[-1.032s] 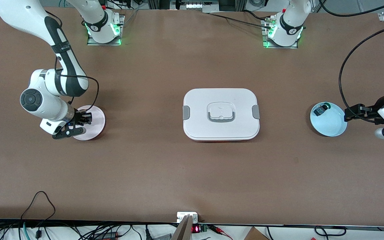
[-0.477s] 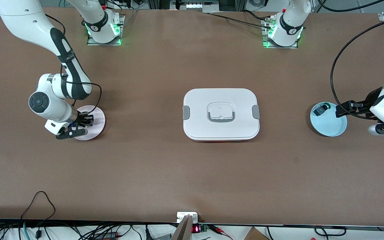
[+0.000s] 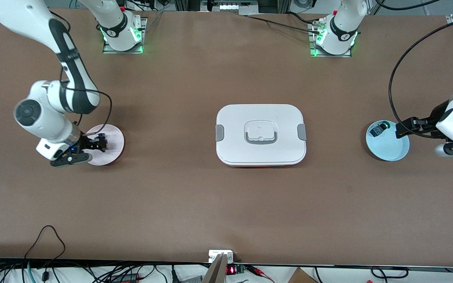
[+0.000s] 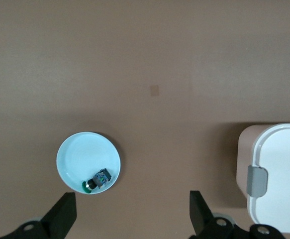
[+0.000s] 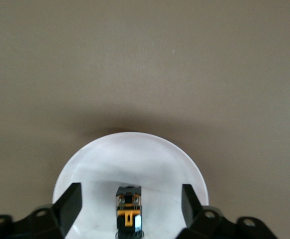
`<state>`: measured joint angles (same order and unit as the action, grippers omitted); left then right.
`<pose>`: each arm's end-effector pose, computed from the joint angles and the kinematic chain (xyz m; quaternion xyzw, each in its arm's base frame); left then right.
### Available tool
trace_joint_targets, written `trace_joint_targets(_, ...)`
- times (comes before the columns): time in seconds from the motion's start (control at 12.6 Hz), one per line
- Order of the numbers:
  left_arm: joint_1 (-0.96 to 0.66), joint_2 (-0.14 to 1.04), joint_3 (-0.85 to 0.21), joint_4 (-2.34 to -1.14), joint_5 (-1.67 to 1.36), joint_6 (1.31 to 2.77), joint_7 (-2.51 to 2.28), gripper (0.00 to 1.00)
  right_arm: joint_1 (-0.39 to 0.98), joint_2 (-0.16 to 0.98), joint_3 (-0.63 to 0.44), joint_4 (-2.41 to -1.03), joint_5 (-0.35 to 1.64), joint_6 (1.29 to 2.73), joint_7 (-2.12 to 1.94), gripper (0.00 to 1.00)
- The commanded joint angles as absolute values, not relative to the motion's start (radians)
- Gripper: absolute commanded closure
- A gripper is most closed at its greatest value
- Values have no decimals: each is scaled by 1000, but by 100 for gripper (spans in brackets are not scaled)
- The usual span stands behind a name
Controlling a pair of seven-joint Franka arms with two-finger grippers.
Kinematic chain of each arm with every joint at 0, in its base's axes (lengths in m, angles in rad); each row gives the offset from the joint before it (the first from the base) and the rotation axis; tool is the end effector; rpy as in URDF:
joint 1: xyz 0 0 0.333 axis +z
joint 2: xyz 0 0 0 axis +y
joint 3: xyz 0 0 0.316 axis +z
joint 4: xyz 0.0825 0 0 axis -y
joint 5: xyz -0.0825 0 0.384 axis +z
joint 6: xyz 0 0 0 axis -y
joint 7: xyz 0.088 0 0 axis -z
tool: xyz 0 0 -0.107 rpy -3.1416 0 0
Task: Transfer orange switch to right arm and place
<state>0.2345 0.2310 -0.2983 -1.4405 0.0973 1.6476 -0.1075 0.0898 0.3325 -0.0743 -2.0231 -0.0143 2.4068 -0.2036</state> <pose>0.6267 -0.0101 0.5616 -0.9996 -0.0213 0.0056 0.0153 0.6044 0.0107 0.2899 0.9927 0.1168 0.0243 0.0194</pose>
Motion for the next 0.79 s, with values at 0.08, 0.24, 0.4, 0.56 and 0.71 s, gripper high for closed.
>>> trace_joint_targets(0.08,60,-24,-62,-1759,38,1772,-107,0,144,106,-80,-2017,-29,2153,-210,0)
trace_joint_targets(0.24,15,-20,-9,-1760,46,1764,-104,0,144,57,-74,-1910,-23,1952,-201,0)
trace_joint_targets(0.4,15,-6,-18,-1740,51,1758,-77,0,146,46,-72,-1771,-15,1744,-199,0)
trace_joint_targets(0.56,15,-5,-18,-1738,49,1758,-75,0,146,38,-71,-1682,-15,1626,-202,0)
trace_joint_targets(0.71,14,-5,-20,-1736,49,1756,-77,0,144,40,-71,-1638,-17,1602,-216,0)
